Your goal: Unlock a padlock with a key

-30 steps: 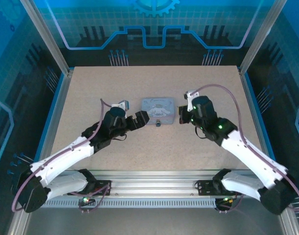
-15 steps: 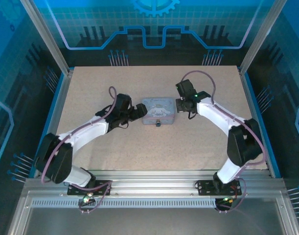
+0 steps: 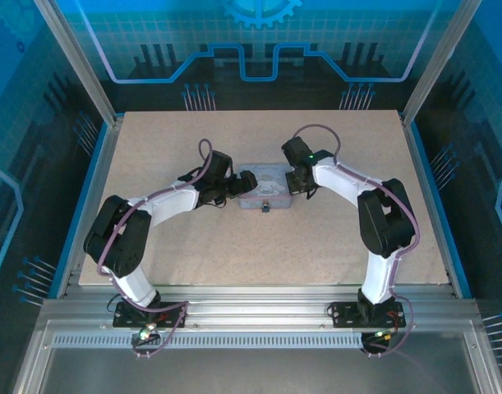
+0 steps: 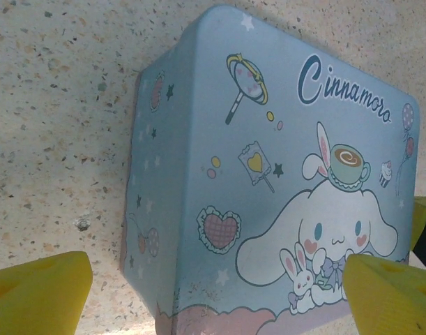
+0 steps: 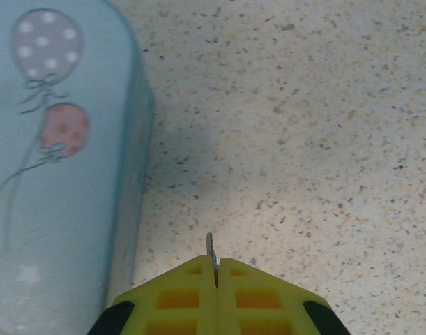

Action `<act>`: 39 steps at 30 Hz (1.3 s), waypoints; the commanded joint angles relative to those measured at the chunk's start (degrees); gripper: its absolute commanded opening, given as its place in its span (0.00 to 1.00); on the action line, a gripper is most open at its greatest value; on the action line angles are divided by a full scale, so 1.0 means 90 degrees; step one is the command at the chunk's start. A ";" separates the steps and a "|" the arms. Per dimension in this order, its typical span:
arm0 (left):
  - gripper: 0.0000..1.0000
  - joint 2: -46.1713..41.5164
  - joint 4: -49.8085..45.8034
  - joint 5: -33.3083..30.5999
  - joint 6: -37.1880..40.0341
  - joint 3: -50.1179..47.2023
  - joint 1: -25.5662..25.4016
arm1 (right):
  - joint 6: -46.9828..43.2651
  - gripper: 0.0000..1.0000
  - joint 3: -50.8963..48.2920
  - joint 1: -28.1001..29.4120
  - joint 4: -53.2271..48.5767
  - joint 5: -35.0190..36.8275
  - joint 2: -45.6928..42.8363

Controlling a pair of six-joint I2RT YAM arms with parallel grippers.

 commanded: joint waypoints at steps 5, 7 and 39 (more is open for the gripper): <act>0.94 -0.0098 0.0259 0.0186 0.0176 -0.0010 0.0198 | 0.0108 0.00 -0.0250 0.0367 -0.0003 -0.0295 -0.0184; 0.94 -0.0267 0.0275 0.0128 0.0160 -0.0169 0.0232 | 0.0150 0.00 -0.0312 0.0463 0.0004 -0.0342 -0.0244; 0.99 0.0169 0.6499 -0.0913 0.0886 -0.3523 -0.1398 | 0.0256 0.00 -0.0213 0.0674 0.0124 -0.0651 -0.0177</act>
